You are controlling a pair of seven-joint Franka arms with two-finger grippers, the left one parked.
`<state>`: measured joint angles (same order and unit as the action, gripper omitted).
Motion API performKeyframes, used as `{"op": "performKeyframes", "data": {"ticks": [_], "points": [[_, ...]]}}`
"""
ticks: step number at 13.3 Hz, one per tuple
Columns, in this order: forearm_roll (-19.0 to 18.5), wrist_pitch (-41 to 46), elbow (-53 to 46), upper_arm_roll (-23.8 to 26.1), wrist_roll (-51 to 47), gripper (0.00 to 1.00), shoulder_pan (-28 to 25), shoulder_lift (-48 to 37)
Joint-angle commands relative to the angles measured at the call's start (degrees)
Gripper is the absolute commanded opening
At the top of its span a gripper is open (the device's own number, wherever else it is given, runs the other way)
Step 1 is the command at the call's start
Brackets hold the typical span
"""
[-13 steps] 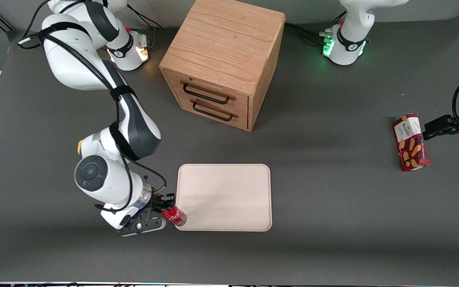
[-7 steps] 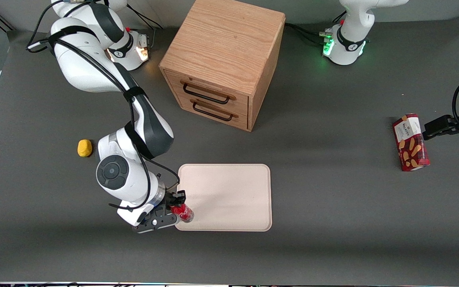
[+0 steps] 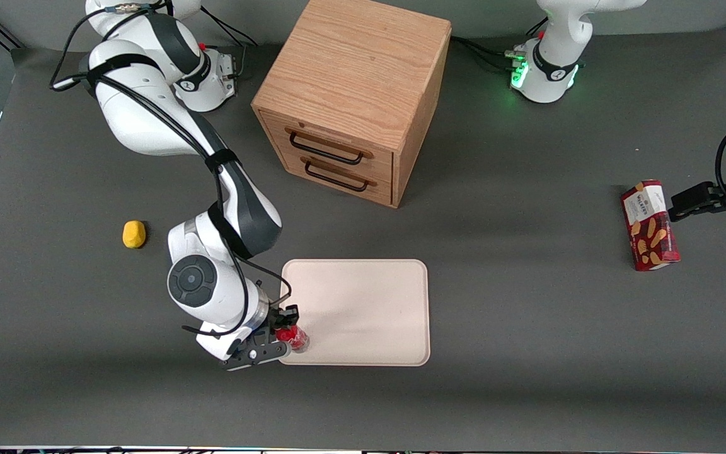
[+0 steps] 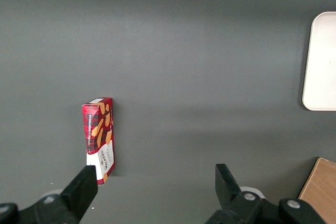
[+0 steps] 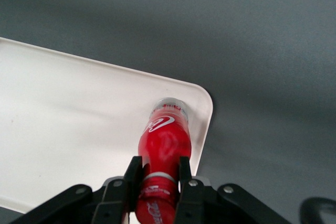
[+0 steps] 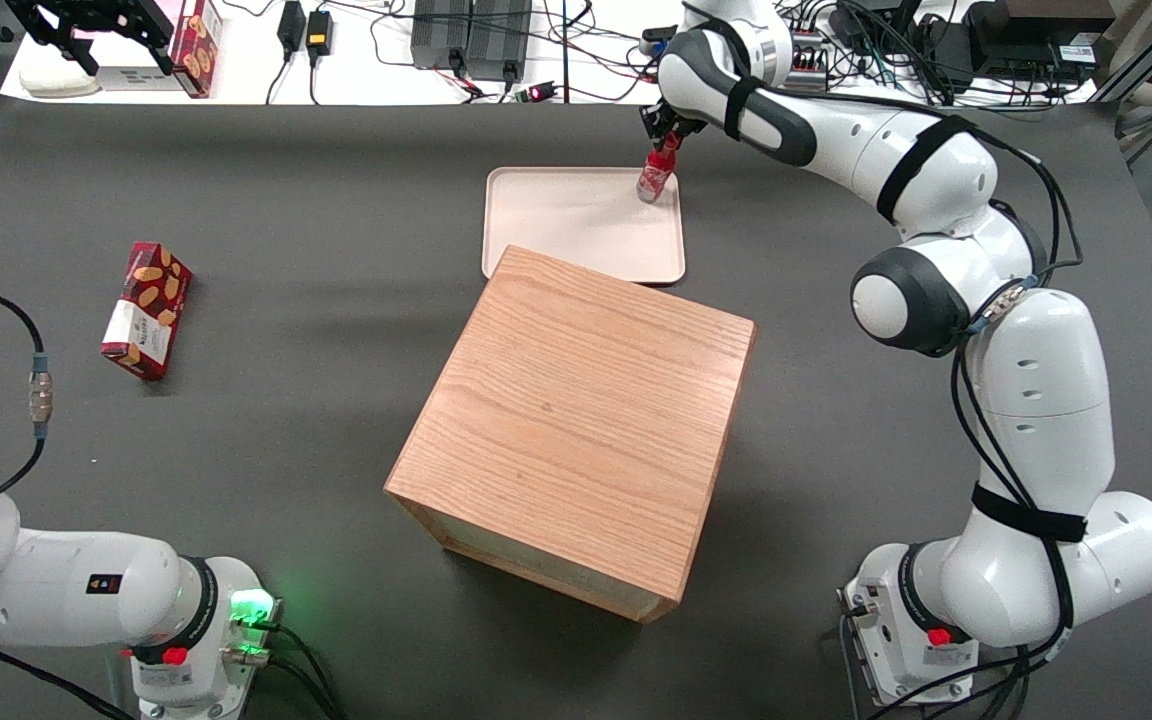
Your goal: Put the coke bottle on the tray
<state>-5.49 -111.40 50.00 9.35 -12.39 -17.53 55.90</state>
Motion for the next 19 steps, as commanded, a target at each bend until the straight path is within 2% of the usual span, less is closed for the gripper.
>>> {"op": "performKeyframes", "data": {"ticks": [1, 2, 11, 14, 17, 19], "points": [[-1.01, 0.04, -2.11, 0.23, -0.26, 0.70, -0.22, 0.62], [-1.01, 0.04, -2.10, 0.23, -0.18, 1.00, -0.22, 0.62], [-0.84, -1.19, -1.23, 0.23, -0.35, 1.00, 0.04, -0.26], [-0.48, 3.79, -0.01, 0.14, 0.26, 1.00, 1.53, -4.73], [0.39, 6.72, 14.27, -0.38, 0.62, 1.00, 4.34, -18.84], [4.94, 6.63, 27.54, -3.09, 0.53, 1.00, 5.75, -30.70]]}}
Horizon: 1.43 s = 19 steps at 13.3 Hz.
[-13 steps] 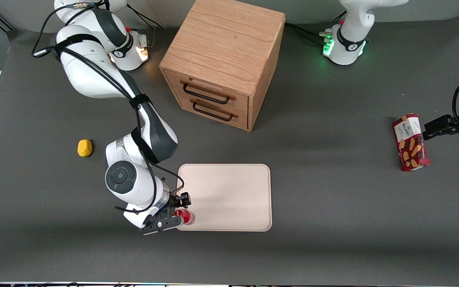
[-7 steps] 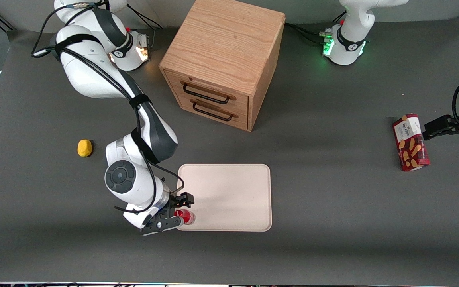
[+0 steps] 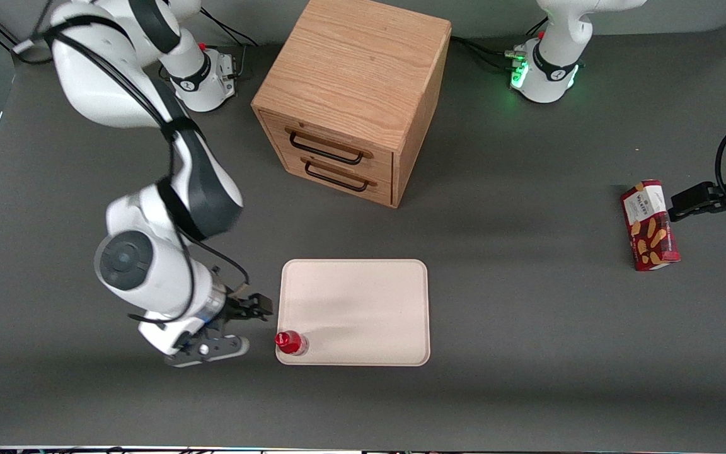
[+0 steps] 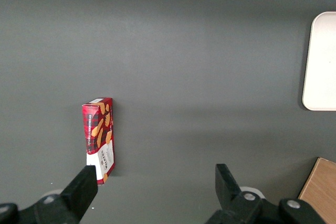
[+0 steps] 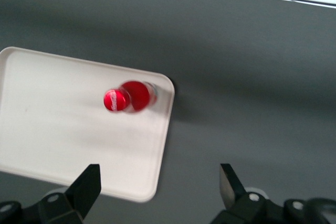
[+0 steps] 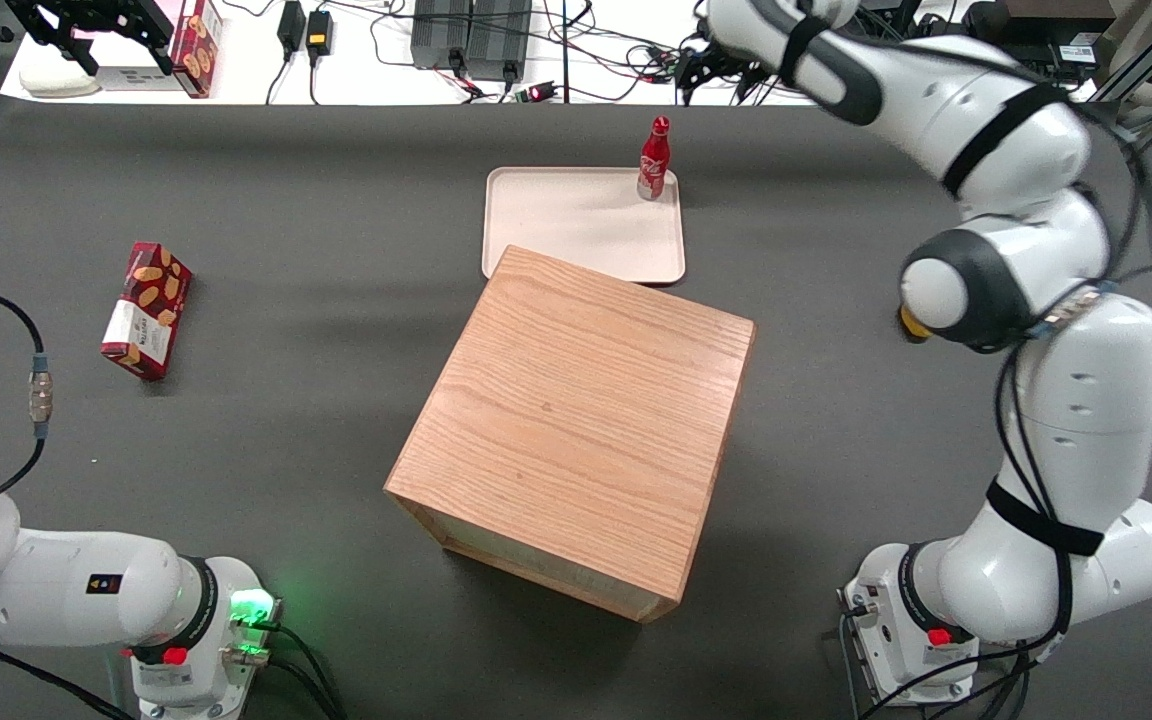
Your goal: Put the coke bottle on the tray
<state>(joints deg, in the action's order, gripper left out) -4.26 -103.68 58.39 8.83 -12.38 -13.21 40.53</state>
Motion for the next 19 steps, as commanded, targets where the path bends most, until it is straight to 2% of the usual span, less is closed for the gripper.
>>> {"op": "performKeyframes", "data": {"ticks": [1, 5, 9, 13, 16, 19], "points": [[6.08, -1.09, 25.05, -5.55, 0.52, 1.00, 1.26, -21.14], [7.07, 0.83, 44.85, -11.10, -0.27, 1.00, 1.08, -40.23], [5.93, 10.06, 47.08, -16.29, 0.87, 1.00, 1.08, -49.13], [4.96, 12.62, 44.36, -17.53, 1.48, 1.00, 1.34, -49.68], [2.68, 12.71, 42.60, -17.71, 2.18, 1.00, 1.52, -48.89], [2.59, 12.71, 41.11, -17.80, 5.53, 1.00, 1.52, -47.13]]}}
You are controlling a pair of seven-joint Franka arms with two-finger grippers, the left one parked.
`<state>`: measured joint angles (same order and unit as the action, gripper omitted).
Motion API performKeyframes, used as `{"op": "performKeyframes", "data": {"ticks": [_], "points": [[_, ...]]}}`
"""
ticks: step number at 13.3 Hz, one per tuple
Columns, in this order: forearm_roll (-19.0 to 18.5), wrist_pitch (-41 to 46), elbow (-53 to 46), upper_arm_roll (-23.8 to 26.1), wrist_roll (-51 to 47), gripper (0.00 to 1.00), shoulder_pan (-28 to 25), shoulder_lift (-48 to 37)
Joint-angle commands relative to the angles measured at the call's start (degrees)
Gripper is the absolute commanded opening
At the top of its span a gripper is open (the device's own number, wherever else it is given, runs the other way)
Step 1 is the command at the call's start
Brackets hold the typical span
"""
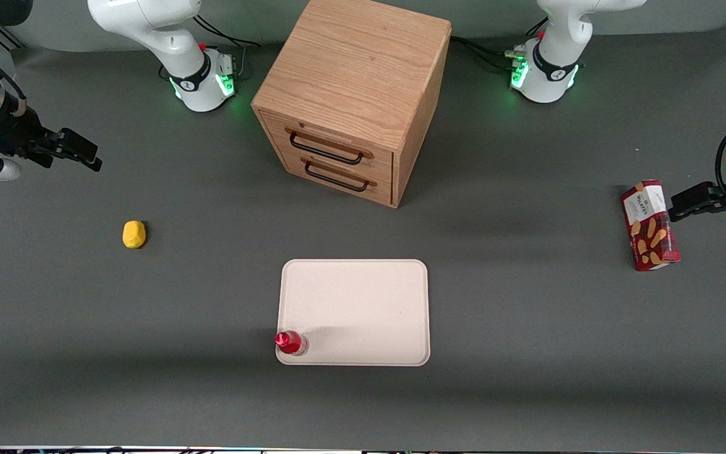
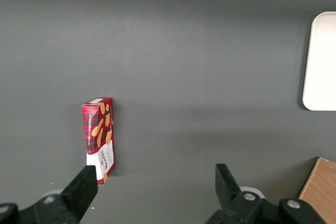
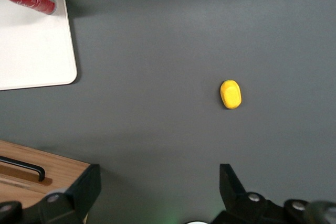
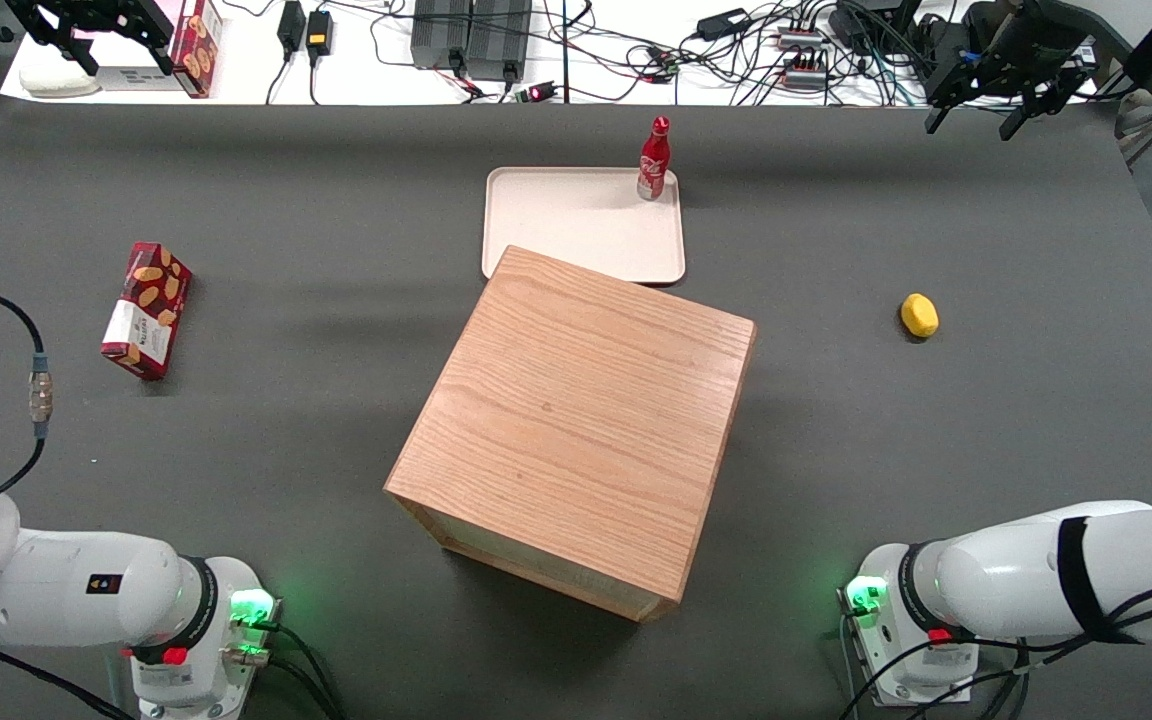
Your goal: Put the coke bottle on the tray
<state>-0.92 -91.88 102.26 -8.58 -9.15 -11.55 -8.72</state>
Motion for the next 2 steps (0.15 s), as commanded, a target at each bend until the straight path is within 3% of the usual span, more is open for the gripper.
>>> {"op": "performKeyframes", "data": {"ticks": [1, 2], "points": [[-0.66, 0.91, -2.85, -1.08, 2.12, 1.00, -0.14, 2.30], [-0.66, 0.91, -2.85, -1.17, 2.20, 1.00, -0.14, 2.48]]}}
